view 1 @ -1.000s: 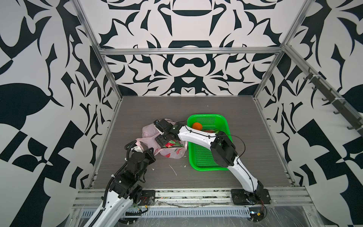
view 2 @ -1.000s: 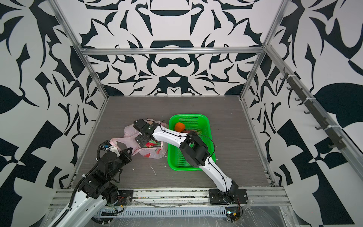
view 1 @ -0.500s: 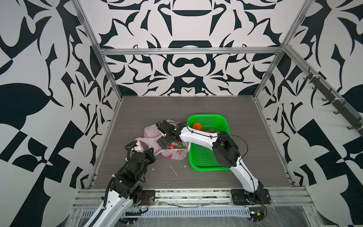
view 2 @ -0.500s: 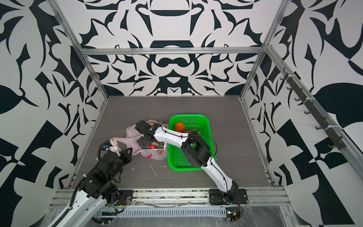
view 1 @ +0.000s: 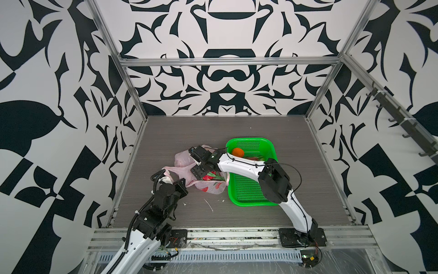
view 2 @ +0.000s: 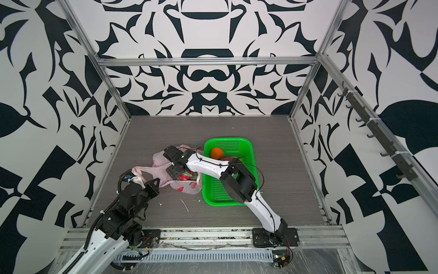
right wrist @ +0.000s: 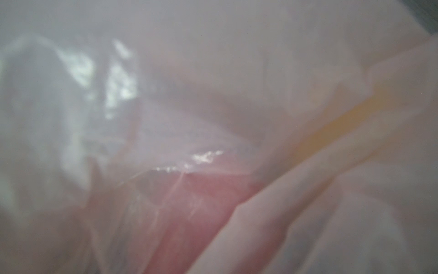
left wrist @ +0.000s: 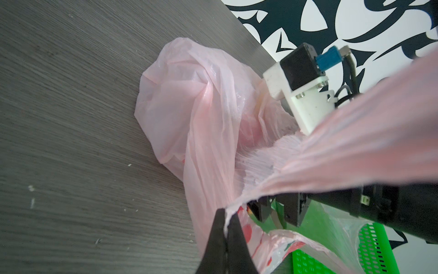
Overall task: Untie the knot of the plastic bag and take out the fruit
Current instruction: Pick up the fruit from the plastic bag.
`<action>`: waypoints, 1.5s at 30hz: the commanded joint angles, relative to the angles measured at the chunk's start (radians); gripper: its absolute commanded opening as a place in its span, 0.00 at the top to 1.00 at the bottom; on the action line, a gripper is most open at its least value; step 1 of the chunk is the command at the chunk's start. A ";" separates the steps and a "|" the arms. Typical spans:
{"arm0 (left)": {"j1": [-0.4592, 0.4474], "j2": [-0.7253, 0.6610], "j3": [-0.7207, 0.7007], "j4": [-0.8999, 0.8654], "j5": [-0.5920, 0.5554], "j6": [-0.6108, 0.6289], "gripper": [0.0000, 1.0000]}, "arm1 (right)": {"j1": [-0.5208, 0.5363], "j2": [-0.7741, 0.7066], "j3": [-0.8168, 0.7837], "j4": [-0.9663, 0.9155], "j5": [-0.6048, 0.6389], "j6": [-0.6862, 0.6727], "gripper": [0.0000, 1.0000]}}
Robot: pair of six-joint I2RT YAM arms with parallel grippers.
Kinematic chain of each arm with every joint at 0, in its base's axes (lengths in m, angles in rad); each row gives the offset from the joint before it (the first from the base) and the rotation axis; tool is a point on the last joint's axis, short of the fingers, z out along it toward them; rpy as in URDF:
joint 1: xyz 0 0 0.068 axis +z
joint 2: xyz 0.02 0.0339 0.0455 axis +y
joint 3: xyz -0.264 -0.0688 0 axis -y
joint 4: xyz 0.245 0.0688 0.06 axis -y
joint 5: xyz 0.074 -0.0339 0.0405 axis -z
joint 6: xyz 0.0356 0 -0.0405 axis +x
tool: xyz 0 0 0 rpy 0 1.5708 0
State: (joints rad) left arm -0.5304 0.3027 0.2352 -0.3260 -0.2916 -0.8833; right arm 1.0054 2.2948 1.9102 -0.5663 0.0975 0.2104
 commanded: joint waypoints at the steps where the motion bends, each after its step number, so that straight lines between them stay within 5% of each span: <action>1: -0.003 0.003 -0.011 0.011 -0.009 -0.001 1.00 | 0.007 -0.027 -0.004 -0.046 -0.008 -0.026 0.62; 7: -0.003 0.012 -0.014 0.017 -0.008 -0.002 1.00 | 0.007 -0.039 0.017 -0.044 -0.017 -0.046 0.81; 45: -0.003 0.234 0.034 0.240 -0.052 0.077 1.00 | 0.031 -0.183 0.079 -0.118 -0.050 -0.114 0.98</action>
State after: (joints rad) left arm -0.5304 0.5213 0.2371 -0.1406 -0.3141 -0.8310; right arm 1.0294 2.1937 1.9343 -0.6930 0.0555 0.1158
